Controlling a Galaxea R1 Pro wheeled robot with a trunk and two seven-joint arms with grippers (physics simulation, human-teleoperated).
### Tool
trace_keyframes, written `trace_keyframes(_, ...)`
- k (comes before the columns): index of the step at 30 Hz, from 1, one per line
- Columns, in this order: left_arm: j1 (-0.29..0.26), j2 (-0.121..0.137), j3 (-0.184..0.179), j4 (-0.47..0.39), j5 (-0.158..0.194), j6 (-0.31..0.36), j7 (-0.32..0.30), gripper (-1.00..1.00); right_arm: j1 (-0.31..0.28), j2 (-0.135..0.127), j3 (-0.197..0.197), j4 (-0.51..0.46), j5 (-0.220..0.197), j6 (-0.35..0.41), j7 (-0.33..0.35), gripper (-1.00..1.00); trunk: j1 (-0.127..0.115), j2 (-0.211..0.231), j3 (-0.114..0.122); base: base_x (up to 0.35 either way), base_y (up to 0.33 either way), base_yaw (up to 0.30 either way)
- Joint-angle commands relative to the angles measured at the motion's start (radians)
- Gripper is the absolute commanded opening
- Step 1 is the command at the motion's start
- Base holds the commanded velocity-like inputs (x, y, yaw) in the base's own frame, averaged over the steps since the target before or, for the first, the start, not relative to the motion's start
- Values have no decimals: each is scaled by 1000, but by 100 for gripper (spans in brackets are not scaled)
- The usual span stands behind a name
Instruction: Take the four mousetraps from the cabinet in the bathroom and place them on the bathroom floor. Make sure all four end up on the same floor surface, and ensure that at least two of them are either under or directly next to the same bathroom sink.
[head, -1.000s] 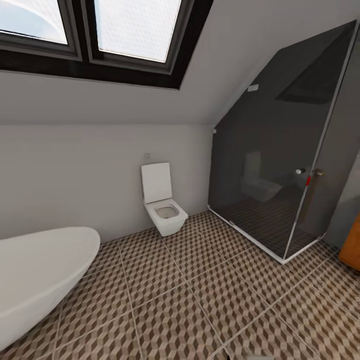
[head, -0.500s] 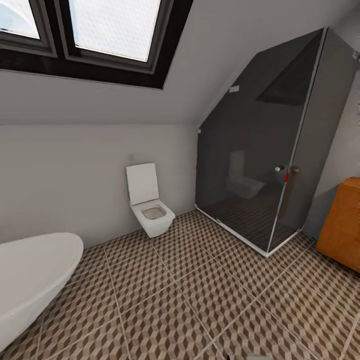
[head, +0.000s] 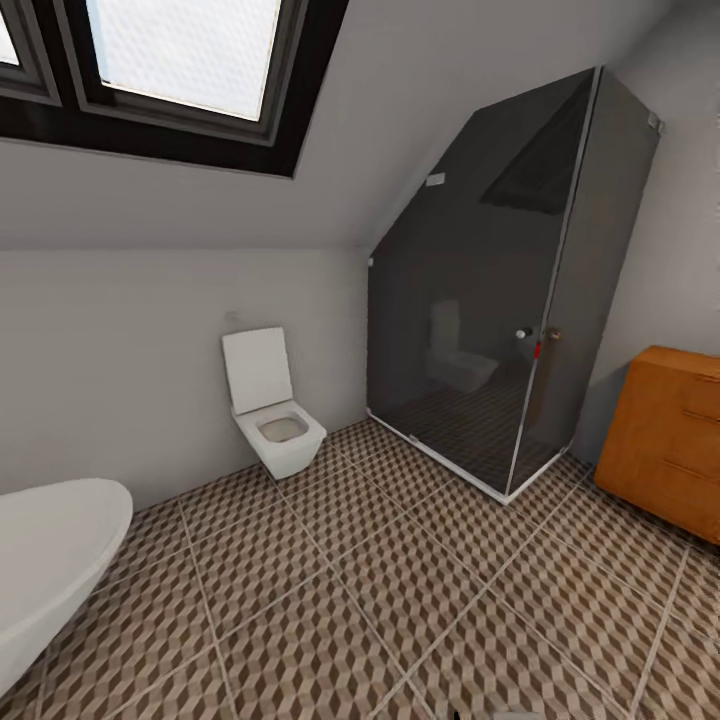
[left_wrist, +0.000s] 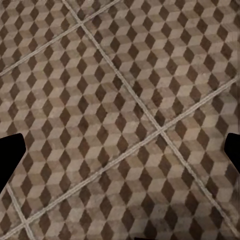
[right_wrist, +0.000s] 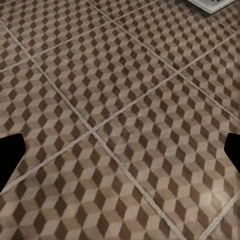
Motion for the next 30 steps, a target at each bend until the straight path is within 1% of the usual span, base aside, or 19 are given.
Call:
trace_keyframes(1, 0, 0, 0, 0, 0, -3, 2, 100, -1, -1, 6, 1, 1, -2, -9, 100, 0, -1, -1, 0, 0, -83)
trace_keyframes(19, 0, 0, 0, 0, 0, -3, 2, 100, -1, -1, 6, 1, 2, -2, -10, 100, 0, -1, -1, 0, 0, -15)
trace_keyframes(30, 0, 0, 0, 0, 0, -3, 2, 100, -1, -1, 6, 1, 2, -2, -9, 100, 0, -1, 7, 0, 0, -220)
